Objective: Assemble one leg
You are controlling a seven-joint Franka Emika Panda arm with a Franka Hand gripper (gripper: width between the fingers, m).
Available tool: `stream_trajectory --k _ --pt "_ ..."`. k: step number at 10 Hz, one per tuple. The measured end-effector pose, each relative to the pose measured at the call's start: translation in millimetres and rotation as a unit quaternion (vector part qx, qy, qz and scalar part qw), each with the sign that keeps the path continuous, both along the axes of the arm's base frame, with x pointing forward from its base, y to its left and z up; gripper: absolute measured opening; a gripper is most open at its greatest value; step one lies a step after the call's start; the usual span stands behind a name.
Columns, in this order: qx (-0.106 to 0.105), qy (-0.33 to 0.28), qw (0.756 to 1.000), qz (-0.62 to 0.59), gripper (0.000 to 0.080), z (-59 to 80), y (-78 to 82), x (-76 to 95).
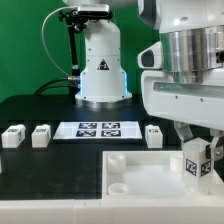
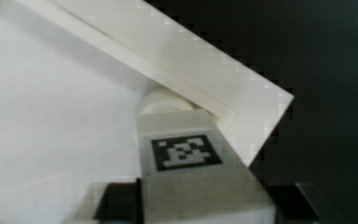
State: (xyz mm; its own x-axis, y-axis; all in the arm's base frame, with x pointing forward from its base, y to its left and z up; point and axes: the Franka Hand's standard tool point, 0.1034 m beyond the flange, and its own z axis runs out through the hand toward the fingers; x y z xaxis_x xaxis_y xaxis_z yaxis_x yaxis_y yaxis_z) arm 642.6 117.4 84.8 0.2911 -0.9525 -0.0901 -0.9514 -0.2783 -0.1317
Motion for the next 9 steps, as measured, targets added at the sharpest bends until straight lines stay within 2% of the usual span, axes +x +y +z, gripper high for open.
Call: stream_trajectory --k 2,4,5,6,7,8,9 --pt "0.017 0.014 0.995 -0.094 0.0312 -0.6 5.0 -1.8" --pt "0.013 0.009 0.999 -0.045 0.0311 -1.3 5.5 -2.4" --pt "0.007 0.005 1.0 -0.006 0.0403 -2.7 6.8 -3.0" --pt "-0.005 -0.006 0.994 0.105 0.0571 -7.4 11.0 -5.3" --pt "-0.011 -0.015 0.985 0.172 0.0571 -7.9 10.8 -5.4" --pt "-0.016 -0.022 0.973 0.228 0.0636 -8.2 10.1 -5.4" --pt "-0.021 -0.028 0.96 0.279 0.0645 -8.3 10.1 -5.4"
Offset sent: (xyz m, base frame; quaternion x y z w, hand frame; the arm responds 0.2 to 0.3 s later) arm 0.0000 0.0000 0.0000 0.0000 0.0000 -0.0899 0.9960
